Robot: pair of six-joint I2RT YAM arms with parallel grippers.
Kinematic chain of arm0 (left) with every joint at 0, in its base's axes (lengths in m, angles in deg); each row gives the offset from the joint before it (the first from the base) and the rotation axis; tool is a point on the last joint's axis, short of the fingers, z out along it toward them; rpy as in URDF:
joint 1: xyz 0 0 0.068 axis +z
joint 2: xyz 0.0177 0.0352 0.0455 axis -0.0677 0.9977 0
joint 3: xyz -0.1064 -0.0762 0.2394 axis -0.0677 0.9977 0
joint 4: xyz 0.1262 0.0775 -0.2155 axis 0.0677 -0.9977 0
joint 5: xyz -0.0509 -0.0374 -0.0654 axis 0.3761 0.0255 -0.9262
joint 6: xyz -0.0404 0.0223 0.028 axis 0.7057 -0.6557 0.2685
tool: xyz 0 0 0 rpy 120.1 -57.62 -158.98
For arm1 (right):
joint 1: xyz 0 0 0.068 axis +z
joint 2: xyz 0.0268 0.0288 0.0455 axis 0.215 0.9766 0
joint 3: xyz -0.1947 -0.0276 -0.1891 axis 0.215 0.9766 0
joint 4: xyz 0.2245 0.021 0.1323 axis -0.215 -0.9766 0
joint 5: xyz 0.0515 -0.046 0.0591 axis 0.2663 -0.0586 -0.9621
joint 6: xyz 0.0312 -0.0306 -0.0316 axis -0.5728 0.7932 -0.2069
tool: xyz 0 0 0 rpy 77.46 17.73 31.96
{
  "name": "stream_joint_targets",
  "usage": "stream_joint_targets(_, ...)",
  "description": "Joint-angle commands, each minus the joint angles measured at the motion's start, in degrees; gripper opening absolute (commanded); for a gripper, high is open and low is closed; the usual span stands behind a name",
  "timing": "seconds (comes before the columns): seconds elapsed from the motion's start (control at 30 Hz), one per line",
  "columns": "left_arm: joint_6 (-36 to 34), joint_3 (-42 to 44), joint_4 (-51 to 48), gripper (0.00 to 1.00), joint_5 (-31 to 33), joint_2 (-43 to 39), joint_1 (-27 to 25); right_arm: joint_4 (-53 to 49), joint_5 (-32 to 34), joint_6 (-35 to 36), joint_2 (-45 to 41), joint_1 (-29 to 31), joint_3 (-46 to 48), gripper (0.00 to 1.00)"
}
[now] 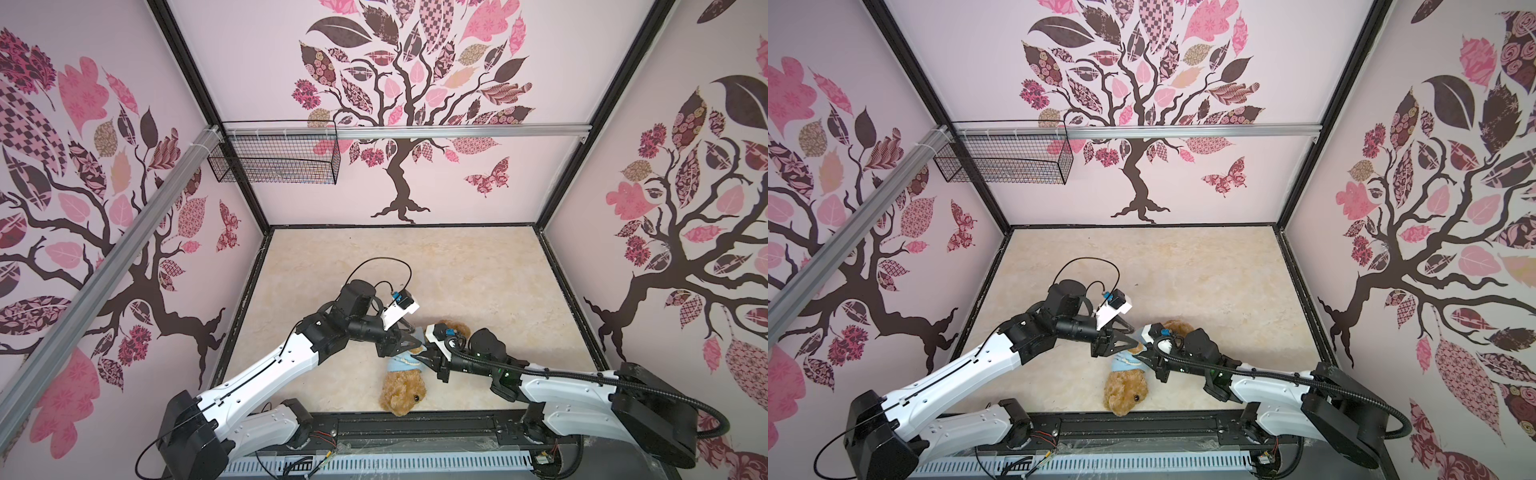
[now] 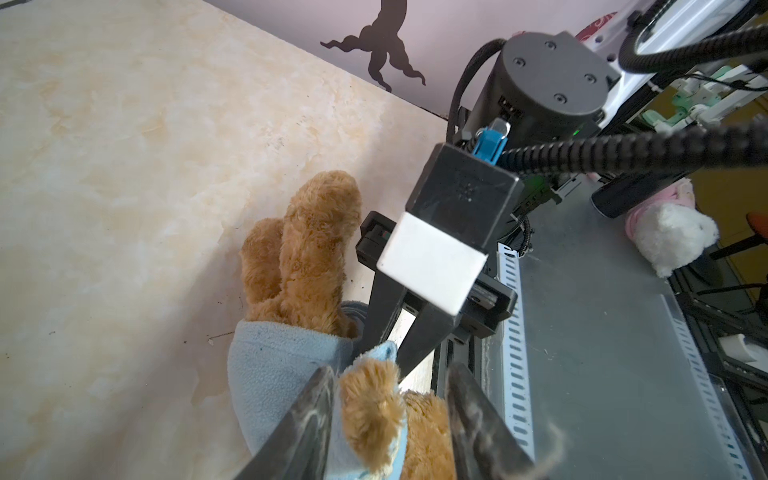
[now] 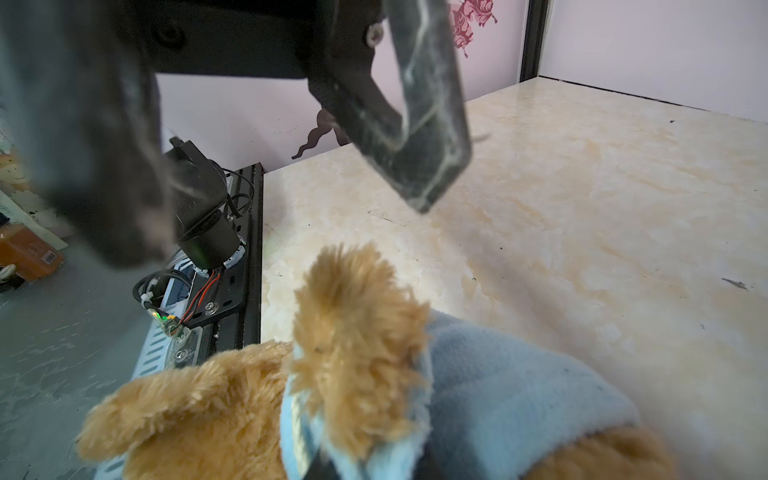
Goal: Dress the teddy bear
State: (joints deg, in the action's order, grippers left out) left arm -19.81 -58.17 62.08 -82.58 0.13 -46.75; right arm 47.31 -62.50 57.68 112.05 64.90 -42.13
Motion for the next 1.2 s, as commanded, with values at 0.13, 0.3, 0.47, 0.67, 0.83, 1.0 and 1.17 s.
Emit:
stream_joint_targets(0.13, -8.51, -4.26, -6.37, 0.40, 3.06, 2.65, -1.57, 2.17, -1.63, -1.62, 0.32, -0.15, -1.03, 0.10)
stream_joint_targets(0.3, -10.20, -3.65, -6.81, 0.35, 6.10, 3.07, -2.97, 1.51, -1.45, -1.84, 0.84, -0.26, -1.73, 0.09)
stream_joint_targets(0.47, -9.94, -4.13, -6.93, 0.27, 7.23, 4.49, -3.77, 1.17, -1.62, -1.83, 1.37, -0.25, -2.28, 0.09)
stream_joint_targets(0.67, -9.23, -4.59, -5.84, 0.16, 7.07, 4.79, -4.15, 1.74, -1.71, -2.59, 2.06, -0.23, -2.18, 0.09)
stream_joint_targets(0.83, -4.25, -4.52, -3.88, 0.00, 8.89, 4.28, -4.07, 1.15, 0.06, -3.91, 1.33, -0.21, -2.20, 0.24)
stream_joint_targets(1.0, 7.96, -2.46, 3.33, 0.00, 7.39, 3.55, -3.01, -3.24, 7.36, -0.85, -3.89, 0.35, -2.26, 0.57)
stream_joint_targets(1.17, 15.23, -1.70, 7.21, 0.00, 5.65, 4.67, -2.92, -5.12, 16.40, 6.85, -7.74, 3.06, -2.86, 0.61)
